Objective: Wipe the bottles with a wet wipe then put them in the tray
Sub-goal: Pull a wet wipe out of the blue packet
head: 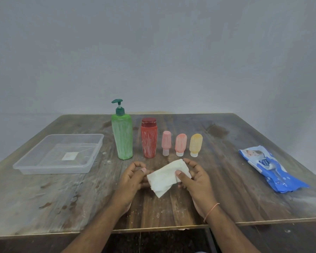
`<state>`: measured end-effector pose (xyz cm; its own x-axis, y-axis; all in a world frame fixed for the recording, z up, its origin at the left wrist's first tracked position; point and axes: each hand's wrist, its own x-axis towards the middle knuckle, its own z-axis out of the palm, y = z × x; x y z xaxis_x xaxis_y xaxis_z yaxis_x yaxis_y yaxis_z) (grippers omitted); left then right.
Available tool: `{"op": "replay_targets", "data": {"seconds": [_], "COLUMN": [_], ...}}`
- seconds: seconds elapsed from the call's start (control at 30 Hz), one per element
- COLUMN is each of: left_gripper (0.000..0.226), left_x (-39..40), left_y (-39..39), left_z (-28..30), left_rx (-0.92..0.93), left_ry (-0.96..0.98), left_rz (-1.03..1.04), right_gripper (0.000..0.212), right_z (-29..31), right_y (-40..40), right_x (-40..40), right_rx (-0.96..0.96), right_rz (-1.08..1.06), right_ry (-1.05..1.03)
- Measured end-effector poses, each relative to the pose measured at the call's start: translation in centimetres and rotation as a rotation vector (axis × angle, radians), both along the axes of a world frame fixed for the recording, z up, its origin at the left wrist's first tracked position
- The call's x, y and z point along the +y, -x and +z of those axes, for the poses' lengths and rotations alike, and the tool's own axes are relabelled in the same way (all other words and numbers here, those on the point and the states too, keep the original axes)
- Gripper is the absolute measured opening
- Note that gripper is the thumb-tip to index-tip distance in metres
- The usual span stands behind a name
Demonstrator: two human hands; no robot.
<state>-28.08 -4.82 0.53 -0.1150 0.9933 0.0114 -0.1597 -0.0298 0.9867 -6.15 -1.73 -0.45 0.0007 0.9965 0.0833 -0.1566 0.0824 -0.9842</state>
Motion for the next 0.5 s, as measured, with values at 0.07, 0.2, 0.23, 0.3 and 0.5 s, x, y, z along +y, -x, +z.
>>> {"op": "replay_targets", "data": {"seconds": [0.07,0.2,0.23,0.3,0.5], "left_gripper": [0.018,0.023,0.021,0.022,0.025], "left_x": [0.2,0.5,0.5,0.5,0.6], "left_y": [-0.1,-0.6,-0.8,-1.1,-1.3], "left_z": [0.1,0.7,0.8,0.7,0.6], "left_rx": [0.029,0.258,0.314,0.386,0.269], "left_ry": [0.021,0.106,0.106,0.08,0.065], "left_rz": [-0.033,-0.219,-0.294,-0.397,-0.322], "right_gripper": [0.032,0.024,0.023,0.024,0.057], "right_z": [0.0,0.1,0.1,0.2,0.3], "right_y": [0.0,0.1,0.1,0.1,0.1], "right_x": [-0.1,-0.3,-0.2,0.0,0.3], "right_rx": [-0.017,-0.026,-0.047,-0.093,-0.094], "right_rz": [0.039,0.11,0.103,0.078,0.182], "right_ry": [0.016,0.05,0.052,0.056,0.042]}}
